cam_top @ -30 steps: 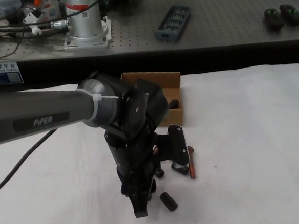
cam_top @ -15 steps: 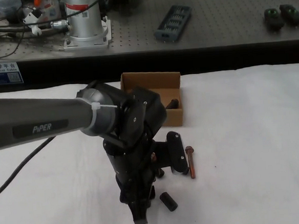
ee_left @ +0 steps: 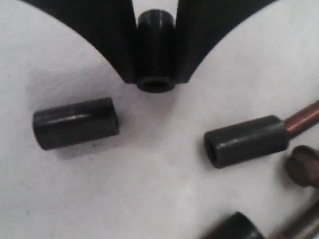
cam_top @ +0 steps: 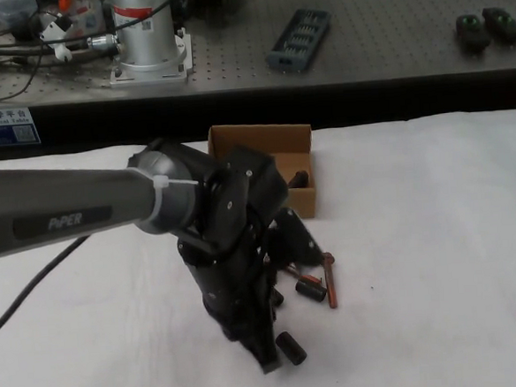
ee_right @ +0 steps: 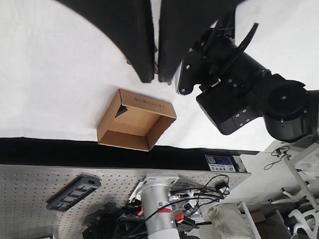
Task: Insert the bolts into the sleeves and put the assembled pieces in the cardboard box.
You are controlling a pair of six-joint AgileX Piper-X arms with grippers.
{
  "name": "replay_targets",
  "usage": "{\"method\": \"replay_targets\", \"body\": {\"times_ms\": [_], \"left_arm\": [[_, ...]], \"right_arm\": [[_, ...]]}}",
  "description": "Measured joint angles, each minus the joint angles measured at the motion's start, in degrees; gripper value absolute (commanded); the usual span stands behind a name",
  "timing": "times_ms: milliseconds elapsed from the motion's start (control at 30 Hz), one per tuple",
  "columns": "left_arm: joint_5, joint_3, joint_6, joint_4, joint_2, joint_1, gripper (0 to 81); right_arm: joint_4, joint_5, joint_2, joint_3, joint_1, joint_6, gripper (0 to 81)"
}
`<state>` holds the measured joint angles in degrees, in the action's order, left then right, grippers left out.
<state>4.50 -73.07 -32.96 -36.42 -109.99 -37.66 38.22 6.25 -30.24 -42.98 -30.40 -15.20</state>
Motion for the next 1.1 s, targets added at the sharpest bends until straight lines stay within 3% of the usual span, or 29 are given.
{"method": "replay_targets", "body": {"times_ms": [200, 300, 533, 900, 1067, 1100], "left_arm": [[3.18, 0.02, 10.8, 2.08, 6.71, 1.81, 0.4], [9.19, 0.02, 17.94, 2.25, 13.53, 5.29, 0.4], [14.38, 2.27, 19.92, 4.27, 21.55, 7.17, 0.4], [19.69, 20.64, 23.86, 14.73, 40.19, 7.14, 0.4], [19.97, 29.63, 26.55, 19.59, 48.83, 7.14, 0.4], [20.05, 31.27, 27.42, 20.94, 50.47, 7.14, 0.4]], "right_arm": [[1.01, 2.51, -11.03, -2.54, 0.0, -1.36, 2.5], [1.29, 2.51, -17.39, -4.92, 0.0, -2.9, 2.5], [1.33, 4.03, -32.83, -9.97, 0.0, -4.88, 2.5], [-5.29, 9.8, -46.03, -10.18, 0.0, -9.29, 1.8], [-7.84, 10.02, -53.19, -12.17, 0.0, -10.72, 35.0], [-8.0, 9.82, -54.74, -12.91, 0.0, -10.85, 37.5]]}}
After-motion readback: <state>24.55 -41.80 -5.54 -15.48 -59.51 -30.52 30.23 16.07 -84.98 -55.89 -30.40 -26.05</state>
